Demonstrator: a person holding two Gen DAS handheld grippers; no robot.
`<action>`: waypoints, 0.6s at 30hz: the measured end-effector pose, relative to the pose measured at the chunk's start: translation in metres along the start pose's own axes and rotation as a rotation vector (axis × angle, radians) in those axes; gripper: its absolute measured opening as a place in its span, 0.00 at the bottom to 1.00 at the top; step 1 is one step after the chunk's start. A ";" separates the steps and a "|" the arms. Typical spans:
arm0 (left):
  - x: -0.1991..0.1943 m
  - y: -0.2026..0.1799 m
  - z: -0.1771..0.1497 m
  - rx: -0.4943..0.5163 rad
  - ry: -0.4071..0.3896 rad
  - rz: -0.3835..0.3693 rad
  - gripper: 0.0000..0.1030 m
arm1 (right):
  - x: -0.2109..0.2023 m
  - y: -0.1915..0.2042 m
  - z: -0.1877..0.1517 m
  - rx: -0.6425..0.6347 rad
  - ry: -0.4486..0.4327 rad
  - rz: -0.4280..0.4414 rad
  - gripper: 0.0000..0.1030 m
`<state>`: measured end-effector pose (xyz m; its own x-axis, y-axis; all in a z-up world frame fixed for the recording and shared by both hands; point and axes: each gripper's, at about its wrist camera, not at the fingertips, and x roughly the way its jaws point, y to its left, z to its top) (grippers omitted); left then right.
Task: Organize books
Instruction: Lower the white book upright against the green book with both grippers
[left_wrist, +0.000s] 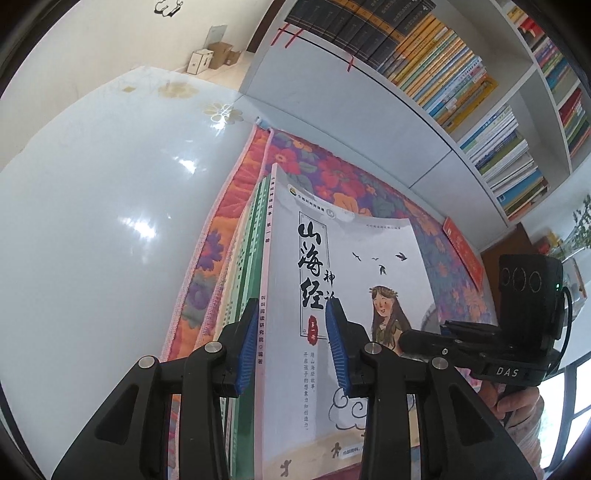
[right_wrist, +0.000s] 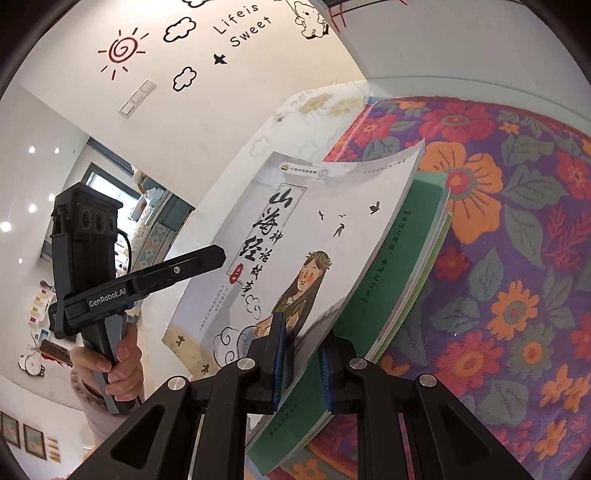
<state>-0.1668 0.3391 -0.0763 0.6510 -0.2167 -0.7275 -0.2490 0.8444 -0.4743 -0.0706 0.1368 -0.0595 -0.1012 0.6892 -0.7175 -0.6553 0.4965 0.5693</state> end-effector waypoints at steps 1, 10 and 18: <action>0.001 -0.003 0.001 0.015 -0.001 0.014 0.30 | 0.000 -0.001 0.001 0.003 -0.001 -0.001 0.15; 0.002 -0.012 -0.001 0.087 -0.007 0.107 0.33 | -0.003 0.002 -0.004 0.015 -0.007 -0.011 0.16; -0.002 -0.009 -0.001 0.089 -0.010 0.149 0.34 | -0.002 0.001 -0.004 0.034 -0.011 -0.006 0.18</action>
<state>-0.1665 0.3320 -0.0710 0.6189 -0.0815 -0.7812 -0.2792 0.9068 -0.3158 -0.0739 0.1334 -0.0589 -0.0886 0.6920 -0.7165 -0.6297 0.5184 0.5786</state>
